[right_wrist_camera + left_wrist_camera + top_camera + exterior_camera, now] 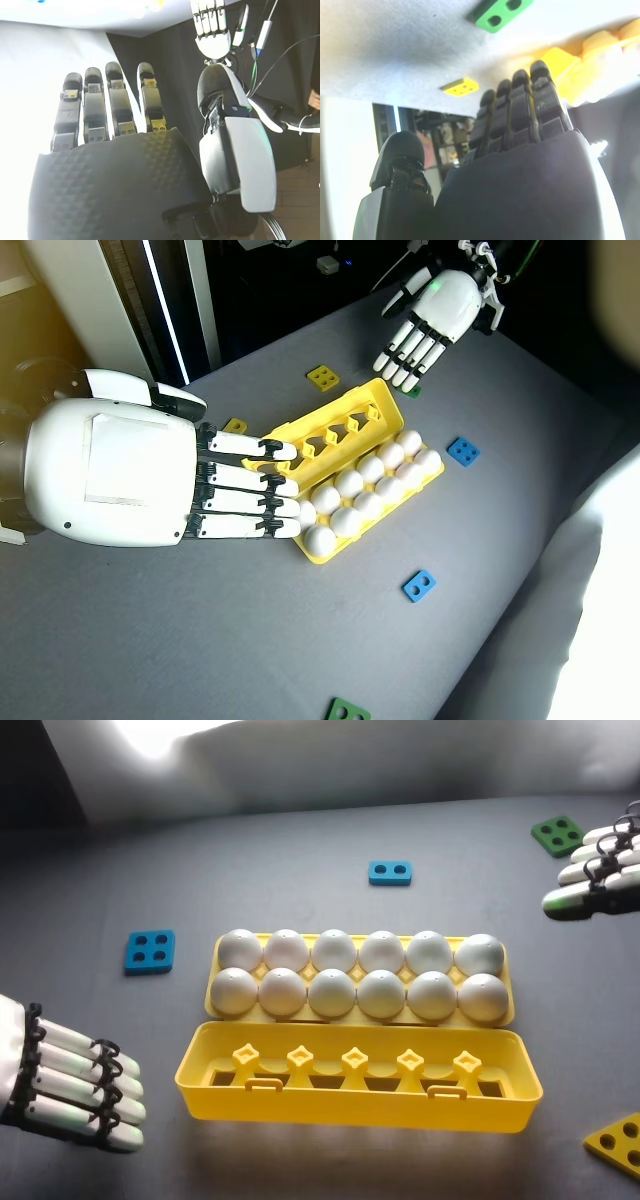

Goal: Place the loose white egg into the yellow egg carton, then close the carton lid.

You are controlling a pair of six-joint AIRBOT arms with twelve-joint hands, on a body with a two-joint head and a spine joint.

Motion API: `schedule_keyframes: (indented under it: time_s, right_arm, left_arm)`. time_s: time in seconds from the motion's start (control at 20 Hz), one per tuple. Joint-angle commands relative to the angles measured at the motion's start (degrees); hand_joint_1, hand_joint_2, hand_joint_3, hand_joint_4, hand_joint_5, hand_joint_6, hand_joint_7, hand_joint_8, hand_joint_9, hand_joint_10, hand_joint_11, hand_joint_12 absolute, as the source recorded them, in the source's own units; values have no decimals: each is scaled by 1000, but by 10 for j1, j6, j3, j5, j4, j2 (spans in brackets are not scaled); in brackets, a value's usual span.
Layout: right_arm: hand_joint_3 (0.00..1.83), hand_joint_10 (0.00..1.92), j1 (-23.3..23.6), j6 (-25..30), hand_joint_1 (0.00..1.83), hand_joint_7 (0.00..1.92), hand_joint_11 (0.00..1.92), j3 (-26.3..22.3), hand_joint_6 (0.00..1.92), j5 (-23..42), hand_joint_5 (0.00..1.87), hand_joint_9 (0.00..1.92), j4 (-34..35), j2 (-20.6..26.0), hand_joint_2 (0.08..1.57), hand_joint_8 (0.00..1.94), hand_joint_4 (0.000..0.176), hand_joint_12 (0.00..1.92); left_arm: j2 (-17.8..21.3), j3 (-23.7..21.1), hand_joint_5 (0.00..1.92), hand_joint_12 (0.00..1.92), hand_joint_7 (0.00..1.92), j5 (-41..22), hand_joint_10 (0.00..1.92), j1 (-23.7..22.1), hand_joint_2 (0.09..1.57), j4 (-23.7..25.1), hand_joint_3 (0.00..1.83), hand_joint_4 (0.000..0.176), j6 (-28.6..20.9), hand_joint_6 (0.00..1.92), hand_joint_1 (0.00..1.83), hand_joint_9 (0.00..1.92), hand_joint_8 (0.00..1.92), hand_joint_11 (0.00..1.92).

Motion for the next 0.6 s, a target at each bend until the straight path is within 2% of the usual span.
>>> schedule_keyframes:
  time_s: [0.0, 0.1, 0.15, 0.25, 0.3, 0.35, 0.4, 0.45, 0.55]
  right_arm:
    - [0, 1, 7, 6, 0, 106, 1, 1, 2, 24, 172, 40, 37, 9, 1262, 0, 127, 9]
    - [0, 0, 7, 6, 0, 39, 0, 0, 0, 24, 128, 19, 37, 9, 1255, 0, 122, 0]
    - [0, 2, 8, 6, 0, 56, 3, 0, 7, 24, 144, 23, 37, 9, 1258, 8, 109, 2]
    - [0, 4, 9, 6, 0, 132, 0, 0, 6, 24, 168, 40, 37, 9, 1256, 11, 121, 0]
    - [0, 7, 9, 6, 0, 151, 0, -1, 6, 24, 175, 50, 37, 9, 1251, 13, 131, 0]
    - [0, 13, 10, 6, 0, 165, 0, -1, 14, 24, 202, 69, 37, 9, 1247, 14, 126, 0]
    - [0, 2, 10, 6, 0, 132, 0, -1, 11, 24, 200, 46, 36, 9, 1238, 2, 113, 0]
    - [0, 0, 10, 6, 0, 114, 0, -1, 9, 24, 198, 27, 36, 9, 1228, 0, 118, 0]
    - [0, 0, 10, 6, 0, 36, 0, -1, 0, 24, 130, 0, 35, 8, 1206, 0, 98, 0]
  left_arm:
    - [9, 2, 78, 71, 121, -31, 14, 0, 1331, -33, 0, 0, 1, 1, 0, 137, 9, 131]
    - [7, 0, 117, 87, 140, -26, 13, 3, 1335, -33, 0, 0, 5, 14, 0, 147, 13, 156]
    - [6, -1, 154, 117, 164, -25, 4, 3, 1356, -33, 2, 0, 7, 3, 0, 166, 2, 160]
    - [4, -4, 142, 121, 167, -19, 4, 5, 1405, -33, 20, 0, 10, 4, 0, 177, 1, 134]
    - [4, -5, 165, 212, 187, -16, 4, 6, 1446, -33, 0, 0, 11, 6, 0, 188, 12, 84]
    - [3, -7, 223, 356, 228, -14, 2, 6, 1479, -33, 0, 0, 12, 5, 0, 204, 6, 43]
    - [2, -9, 228, 495, 235, -10, 1, 6, 1498, -33, 0, 0, 14, 1, 0, 198, 1, 8]
    - [0, -10, 205, 544, 209, -7, 0, 6, 1506, -33, 0, 0, 15, 0, 0, 185, 0, 1]
    - [-2, -12, 106, 185, 83, -2, 12, 6, 1523, -33, 4, 0, 15, 2, 0, 66, 8, 0]
